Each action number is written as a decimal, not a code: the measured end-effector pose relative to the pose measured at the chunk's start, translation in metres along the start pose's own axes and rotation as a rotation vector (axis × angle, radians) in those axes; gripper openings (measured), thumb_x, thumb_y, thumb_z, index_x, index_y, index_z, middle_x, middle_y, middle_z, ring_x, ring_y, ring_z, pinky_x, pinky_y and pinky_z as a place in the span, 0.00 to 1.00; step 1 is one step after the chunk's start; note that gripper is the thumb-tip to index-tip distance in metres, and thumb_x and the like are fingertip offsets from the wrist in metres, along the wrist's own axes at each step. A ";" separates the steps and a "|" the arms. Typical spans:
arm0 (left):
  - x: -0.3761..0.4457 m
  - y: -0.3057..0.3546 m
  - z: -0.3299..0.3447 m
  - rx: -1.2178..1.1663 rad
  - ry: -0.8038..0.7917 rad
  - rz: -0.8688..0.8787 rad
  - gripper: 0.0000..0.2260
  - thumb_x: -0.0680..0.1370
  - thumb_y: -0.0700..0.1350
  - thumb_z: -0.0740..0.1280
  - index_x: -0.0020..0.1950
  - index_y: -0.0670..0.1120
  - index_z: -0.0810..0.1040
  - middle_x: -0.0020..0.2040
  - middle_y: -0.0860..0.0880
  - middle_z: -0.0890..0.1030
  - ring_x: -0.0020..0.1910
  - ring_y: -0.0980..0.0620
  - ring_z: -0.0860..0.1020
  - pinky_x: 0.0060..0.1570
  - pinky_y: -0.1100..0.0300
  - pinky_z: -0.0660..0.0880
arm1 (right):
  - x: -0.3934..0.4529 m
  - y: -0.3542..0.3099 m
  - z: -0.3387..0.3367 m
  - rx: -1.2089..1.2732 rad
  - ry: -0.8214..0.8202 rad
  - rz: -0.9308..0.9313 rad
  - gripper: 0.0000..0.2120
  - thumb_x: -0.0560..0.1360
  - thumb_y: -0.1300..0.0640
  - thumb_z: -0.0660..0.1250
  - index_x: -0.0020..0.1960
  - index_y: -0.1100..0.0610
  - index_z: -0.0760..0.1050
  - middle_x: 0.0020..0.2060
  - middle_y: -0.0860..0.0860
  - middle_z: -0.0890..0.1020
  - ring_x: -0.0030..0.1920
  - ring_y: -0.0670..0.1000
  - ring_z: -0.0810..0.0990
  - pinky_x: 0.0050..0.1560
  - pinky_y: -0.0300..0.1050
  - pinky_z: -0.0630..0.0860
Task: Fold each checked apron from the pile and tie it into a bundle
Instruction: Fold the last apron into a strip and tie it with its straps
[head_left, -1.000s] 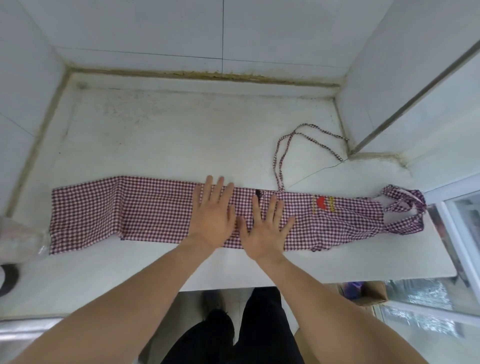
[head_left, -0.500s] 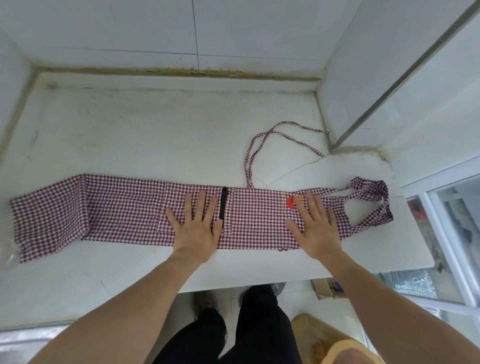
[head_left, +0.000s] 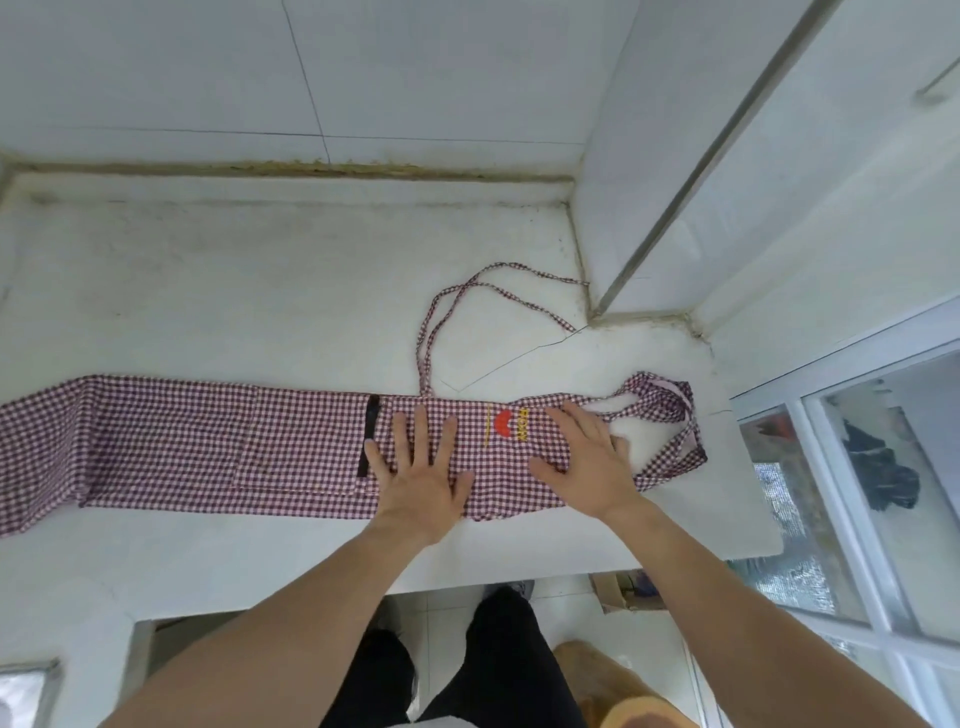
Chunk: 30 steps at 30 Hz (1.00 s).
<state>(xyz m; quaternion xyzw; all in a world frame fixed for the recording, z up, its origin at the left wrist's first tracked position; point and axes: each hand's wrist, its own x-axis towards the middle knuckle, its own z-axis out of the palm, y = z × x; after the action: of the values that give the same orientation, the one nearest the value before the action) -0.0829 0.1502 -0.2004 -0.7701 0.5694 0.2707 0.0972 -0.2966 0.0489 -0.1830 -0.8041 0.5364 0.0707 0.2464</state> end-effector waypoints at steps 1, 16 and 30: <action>0.002 0.000 0.002 0.021 -0.015 -0.014 0.33 0.80 0.66 0.39 0.75 0.53 0.24 0.76 0.43 0.25 0.75 0.38 0.26 0.70 0.28 0.35 | 0.000 0.015 -0.009 0.095 0.067 -0.026 0.33 0.75 0.35 0.61 0.76 0.48 0.62 0.76 0.50 0.63 0.76 0.53 0.58 0.75 0.61 0.57; 0.010 0.001 -0.003 -0.211 0.086 -0.154 0.31 0.83 0.61 0.44 0.78 0.52 0.30 0.80 0.55 0.34 0.78 0.53 0.32 0.74 0.42 0.30 | -0.013 0.179 -0.088 -0.120 0.337 -0.467 0.17 0.68 0.42 0.73 0.30 0.55 0.82 0.60 0.52 0.79 0.62 0.54 0.73 0.59 0.49 0.69; 0.012 0.013 -0.013 -0.191 -0.042 -0.253 0.32 0.84 0.61 0.45 0.77 0.52 0.27 0.77 0.57 0.28 0.77 0.53 0.30 0.73 0.44 0.30 | -0.012 0.196 -0.079 0.392 0.072 -0.277 0.24 0.64 0.48 0.79 0.58 0.43 0.75 0.64 0.45 0.65 0.70 0.47 0.64 0.71 0.46 0.62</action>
<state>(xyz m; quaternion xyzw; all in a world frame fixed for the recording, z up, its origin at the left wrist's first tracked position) -0.0888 0.1303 -0.1937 -0.8355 0.4374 0.3254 0.0688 -0.4893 -0.0373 -0.1726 -0.8087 0.4330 -0.0982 0.3859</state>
